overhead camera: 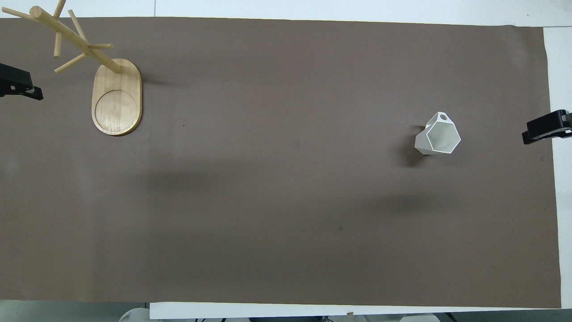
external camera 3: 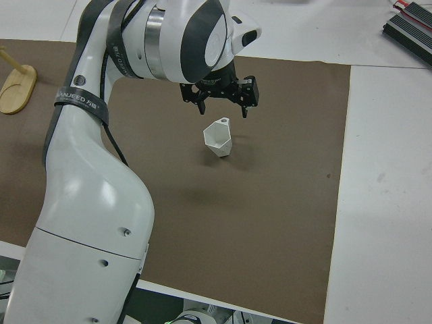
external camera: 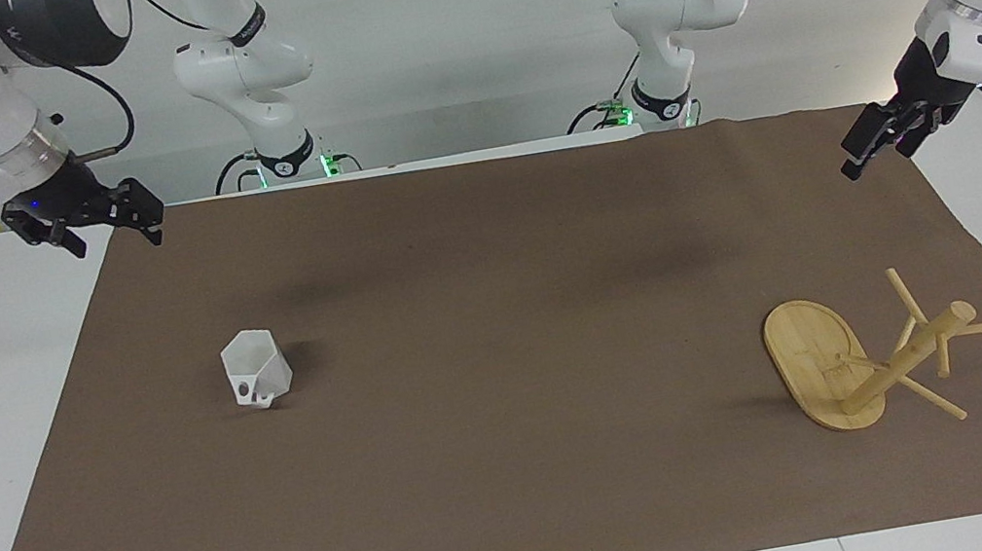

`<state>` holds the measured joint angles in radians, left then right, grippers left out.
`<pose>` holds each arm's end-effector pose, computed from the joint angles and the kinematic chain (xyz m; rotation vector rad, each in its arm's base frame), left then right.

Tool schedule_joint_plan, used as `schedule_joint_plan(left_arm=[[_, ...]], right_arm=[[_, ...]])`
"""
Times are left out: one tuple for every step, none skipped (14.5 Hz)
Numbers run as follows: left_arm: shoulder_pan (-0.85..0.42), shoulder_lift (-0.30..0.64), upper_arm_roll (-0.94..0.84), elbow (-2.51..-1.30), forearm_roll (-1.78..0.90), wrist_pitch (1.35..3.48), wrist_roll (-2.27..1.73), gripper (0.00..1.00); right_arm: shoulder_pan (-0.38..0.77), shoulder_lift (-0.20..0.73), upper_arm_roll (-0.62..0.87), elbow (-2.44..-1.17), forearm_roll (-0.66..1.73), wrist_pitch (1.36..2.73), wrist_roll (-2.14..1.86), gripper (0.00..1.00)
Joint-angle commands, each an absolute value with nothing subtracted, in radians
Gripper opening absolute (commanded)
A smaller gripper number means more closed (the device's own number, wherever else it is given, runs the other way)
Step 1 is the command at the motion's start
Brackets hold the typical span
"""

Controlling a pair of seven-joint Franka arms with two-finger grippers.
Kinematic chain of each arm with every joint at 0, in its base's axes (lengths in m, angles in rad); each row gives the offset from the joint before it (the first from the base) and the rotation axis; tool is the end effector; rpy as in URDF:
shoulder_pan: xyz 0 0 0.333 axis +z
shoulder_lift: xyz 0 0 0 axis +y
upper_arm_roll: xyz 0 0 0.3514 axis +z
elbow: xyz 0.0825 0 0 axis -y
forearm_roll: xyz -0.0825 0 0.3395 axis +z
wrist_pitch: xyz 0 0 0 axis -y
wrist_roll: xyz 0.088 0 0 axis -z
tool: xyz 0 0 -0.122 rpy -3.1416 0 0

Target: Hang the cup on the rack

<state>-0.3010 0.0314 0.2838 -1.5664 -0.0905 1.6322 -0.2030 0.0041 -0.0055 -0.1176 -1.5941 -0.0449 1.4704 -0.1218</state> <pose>0.5266 -0.0223 0.6371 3.0426 0.2891 0.0405 0.4906 -0.0620 0.6299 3.1057 0.0101 -0.1906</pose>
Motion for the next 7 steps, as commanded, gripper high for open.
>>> schedule_joint_plan(left_arm=[[-0.29,0.015,0.273,-1.572,-0.069,1.614,-0.206,1.0],[-0.29,0.015,0.273,-1.572,-0.069,1.614,-0.206,1.0],[-0.29,0.015,0.273,-1.572,-0.071,1.614,-0.206,1.0],[-0.29,0.015,0.273,-1.572,-0.069,1.614,-0.206,1.0],[-0.29,0.015,0.273,-1.572,-0.069,1.614,-0.206,1.0],[-0.29,0.015,0.273,-1.572,-0.069,1.614,-0.206,1.0],[-0.29,0.015,0.273,-1.572,-0.071,1.614,-0.206,1.0]], right_arm=[[0.003,-0.02,-0.112,-1.606,-0.071,1.48,-0.118,1.0],[0.003,-0.02,-0.112,-1.606,-0.071,1.48,-0.117,1.0],[0.005,-0.02,-0.112,-1.606,-0.069,1.479,-0.115,1.0],[0.003,-0.021,-0.112,-1.608,-0.068,1.476,-0.117,1.0],[0.0,-0.021,-0.112,-1.608,-0.066,1.476,-0.115,1.0],[-0.005,-0.021,-0.112,-1.608,-0.064,1.476,-0.118,1.0],[-0.014,-0.021,-0.112,-1.608,-0.063,1.476,-0.121,1.0]])
